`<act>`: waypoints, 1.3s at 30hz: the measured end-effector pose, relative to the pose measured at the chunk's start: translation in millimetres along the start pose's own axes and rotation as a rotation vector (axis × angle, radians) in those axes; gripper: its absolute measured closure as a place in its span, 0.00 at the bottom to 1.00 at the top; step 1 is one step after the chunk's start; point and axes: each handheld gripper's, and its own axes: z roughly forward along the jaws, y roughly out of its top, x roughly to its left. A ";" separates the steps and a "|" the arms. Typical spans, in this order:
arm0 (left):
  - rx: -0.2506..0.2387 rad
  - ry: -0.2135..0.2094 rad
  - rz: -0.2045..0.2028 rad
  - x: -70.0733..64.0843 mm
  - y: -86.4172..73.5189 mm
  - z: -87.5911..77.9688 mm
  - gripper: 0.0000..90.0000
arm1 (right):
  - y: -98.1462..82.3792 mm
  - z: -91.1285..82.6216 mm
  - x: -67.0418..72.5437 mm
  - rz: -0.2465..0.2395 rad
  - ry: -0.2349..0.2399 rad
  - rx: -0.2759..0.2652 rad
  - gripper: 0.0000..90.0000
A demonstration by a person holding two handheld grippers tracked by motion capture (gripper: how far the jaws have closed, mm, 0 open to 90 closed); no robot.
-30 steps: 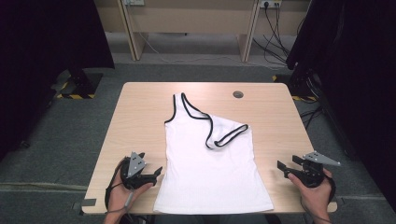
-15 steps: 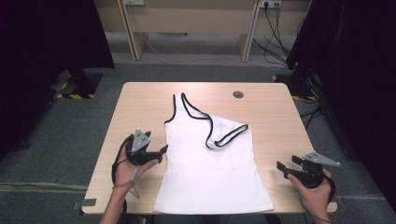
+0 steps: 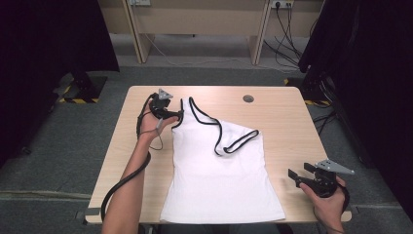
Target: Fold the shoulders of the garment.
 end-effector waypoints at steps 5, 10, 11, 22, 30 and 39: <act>0.078 0.052 -0.087 15.9 2.1 33.2 0.26 | -0.4 -0.8 -0.2 -0.001 0.000 -0.010 0.27; 0.107 0.052 -0.107 17.0 5.2 51.8 0.26 | -0.6 -1.2 0.2 -0.003 -0.003 -0.016 0.27; 0.107 0.052 -0.107 17.0 5.2 51.8 0.27 | -0.6 -1.2 0.2 -0.003 -0.003 -0.016 0.27; 0.140 0.008 -0.181 21.1 1.7 77.1 0.37 | -1.2 -1.9 3.1 -0.028 -0.014 -0.023 0.27; 0.152 0.007 -0.174 13.6 5.6 90.1 0.47 | -1.3 -2.0 3.2 -0.033 -0.011 -0.024 0.27; 0.149 0.033 -0.131 2.6 9.6 95.0 0.62 | -1.5 -2.2 4.2 -0.045 -0.013 -0.027 0.28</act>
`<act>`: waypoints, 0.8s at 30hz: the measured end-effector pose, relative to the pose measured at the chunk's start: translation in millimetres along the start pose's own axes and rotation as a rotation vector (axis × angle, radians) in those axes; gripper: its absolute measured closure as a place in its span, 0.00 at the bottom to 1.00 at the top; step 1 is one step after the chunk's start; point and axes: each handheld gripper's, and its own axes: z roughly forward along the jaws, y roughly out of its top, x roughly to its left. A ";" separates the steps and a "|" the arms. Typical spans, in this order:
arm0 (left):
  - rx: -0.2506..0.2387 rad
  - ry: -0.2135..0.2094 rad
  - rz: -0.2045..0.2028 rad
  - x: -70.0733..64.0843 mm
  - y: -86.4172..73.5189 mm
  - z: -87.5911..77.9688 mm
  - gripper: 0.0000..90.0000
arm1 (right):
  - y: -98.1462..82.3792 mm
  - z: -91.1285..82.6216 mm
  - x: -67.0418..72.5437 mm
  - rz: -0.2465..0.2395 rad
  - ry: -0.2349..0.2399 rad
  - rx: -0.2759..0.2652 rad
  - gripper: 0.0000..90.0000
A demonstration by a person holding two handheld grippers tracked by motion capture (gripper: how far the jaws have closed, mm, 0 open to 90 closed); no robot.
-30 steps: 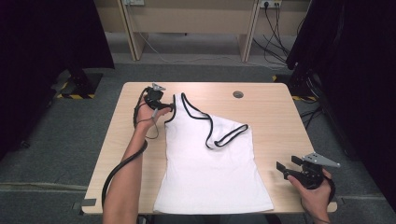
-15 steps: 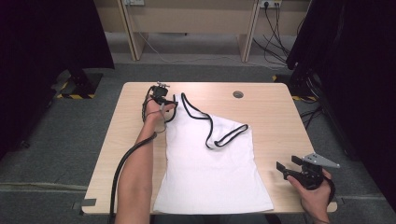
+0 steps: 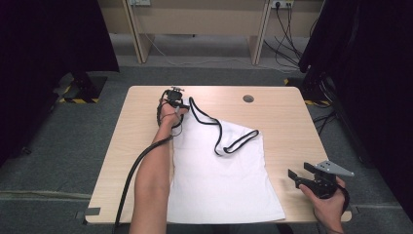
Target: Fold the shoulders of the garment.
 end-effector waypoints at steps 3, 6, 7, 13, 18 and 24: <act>-0.004 -0.006 0.012 -4.5 0.2 0.3 0.72 | 0.0 0.0 0.9 -0.007 -0.002 0.001 0.28; -0.001 -0.018 0.013 -6.8 0.6 0.1 0.82 | 0.0 0.1 1.1 -0.008 -0.002 0.003 0.28; 0.000 -0.021 0.016 -8.0 0.7 0.1 0.84 | 0.0 0.1 1.2 -0.009 -0.001 0.002 0.28; 0.000 -0.066 -0.016 -9.3 0.0 -0.3 0.93 | -0.1 0.1 1.7 -0.014 -0.001 0.001 0.28; -0.015 -0.096 -0.029 -10.4 0.7 -2.4 0.93 | -0.1 0.0 2.0 -0.019 -0.002 0.002 0.29; -0.037 -0.130 -0.023 -14.7 3.1 -9.6 0.94 | -0.1 -0.1 1.8 -0.015 0.001 0.001 0.30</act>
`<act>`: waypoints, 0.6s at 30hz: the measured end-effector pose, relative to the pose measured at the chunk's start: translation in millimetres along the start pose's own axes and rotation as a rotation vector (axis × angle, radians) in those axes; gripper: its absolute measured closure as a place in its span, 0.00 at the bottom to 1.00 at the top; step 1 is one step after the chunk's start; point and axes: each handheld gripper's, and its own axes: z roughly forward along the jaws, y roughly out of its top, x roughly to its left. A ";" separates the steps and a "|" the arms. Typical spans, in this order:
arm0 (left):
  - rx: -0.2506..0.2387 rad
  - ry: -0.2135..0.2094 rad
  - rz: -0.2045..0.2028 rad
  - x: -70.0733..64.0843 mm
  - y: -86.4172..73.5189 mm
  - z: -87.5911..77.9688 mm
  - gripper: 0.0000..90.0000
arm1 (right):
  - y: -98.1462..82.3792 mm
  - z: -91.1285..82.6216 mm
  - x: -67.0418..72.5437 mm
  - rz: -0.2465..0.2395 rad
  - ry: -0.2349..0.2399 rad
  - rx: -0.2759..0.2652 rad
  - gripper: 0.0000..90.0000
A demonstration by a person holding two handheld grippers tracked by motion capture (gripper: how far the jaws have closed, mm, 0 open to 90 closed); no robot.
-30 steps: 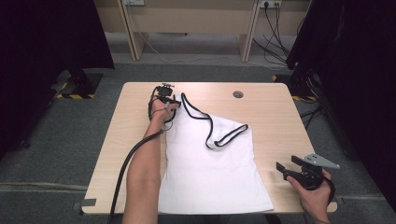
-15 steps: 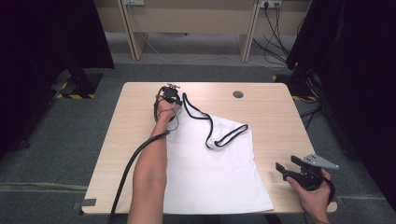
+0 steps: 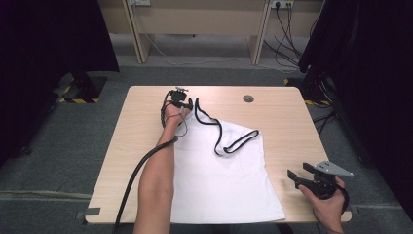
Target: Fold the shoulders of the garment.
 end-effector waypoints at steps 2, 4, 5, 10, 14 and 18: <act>-0.007 0.002 0.003 -1.3 0.0 -2.7 0.94 | 0.0 0.0 0.1 -0.003 0.000 0.000 0.30; -0.014 -0.004 0.005 -2.8 -0.5 -6.4 0.94 | 0.0 0.1 0.1 -0.004 0.001 0.001 0.30; -0.015 -0.008 0.005 -3.5 -0.8 -7.5 0.95 | 0.0 0.1 0.1 -0.004 0.001 0.000 0.30; -0.034 -0.017 0.016 -5.8 -1.3 -16.8 0.95 | 0.0 -0.1 0.4 -0.007 -0.001 -0.001 0.30; -0.052 -0.027 0.013 -6.4 -0.4 -23.7 0.95 | -0.1 -0.1 0.5 -0.009 -0.002 -0.001 0.30; -0.070 -0.035 -0.002 -5.2 0.1 -27.5 0.95 | -0.2 -0.4 1.1 -0.010 -0.006 -0.005 0.30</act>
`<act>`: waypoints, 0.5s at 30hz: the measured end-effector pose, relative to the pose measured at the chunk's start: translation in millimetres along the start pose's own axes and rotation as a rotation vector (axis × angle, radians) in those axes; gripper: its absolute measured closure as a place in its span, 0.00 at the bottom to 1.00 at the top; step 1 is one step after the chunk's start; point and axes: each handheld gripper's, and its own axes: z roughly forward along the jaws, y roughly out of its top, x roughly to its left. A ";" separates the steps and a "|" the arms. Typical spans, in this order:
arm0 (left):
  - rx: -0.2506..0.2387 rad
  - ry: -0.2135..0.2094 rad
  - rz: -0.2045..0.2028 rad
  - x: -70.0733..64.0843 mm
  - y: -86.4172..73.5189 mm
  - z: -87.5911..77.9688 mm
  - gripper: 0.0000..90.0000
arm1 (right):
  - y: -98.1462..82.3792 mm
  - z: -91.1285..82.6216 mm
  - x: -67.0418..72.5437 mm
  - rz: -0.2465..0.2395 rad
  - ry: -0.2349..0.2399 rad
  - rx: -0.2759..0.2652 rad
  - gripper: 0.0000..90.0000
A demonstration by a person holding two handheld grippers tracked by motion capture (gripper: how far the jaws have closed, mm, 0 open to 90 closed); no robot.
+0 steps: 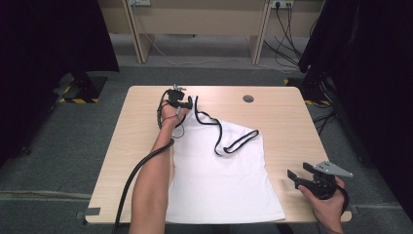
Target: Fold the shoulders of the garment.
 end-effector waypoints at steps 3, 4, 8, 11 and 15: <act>-0.012 -0.014 -0.006 -1.7 0.7 -1.6 0.95 | 0.1 0.1 0.2 -0.001 -0.002 0.001 0.30; -0.015 -0.015 -0.006 -2.5 0.7 -2.0 0.95 | 0.1 0.3 0.3 -0.001 -0.002 0.002 0.30; -0.024 -0.027 -0.007 -5.1 -1.9 -3.2 0.95 | 0.1 0.1 0.1 -0.001 -0.001 0.001 0.30; -0.039 -0.036 -0.015 -6.6 -4.3 -5.1 0.95 | 0.1 0.1 0.2 -0.001 -0.001 0.001 0.30; -0.059 -0.042 -0.019 -7.9 -8.1 -11.1 0.95 | 0.0 0.1 0.6 -0.004 -0.002 0.001 0.30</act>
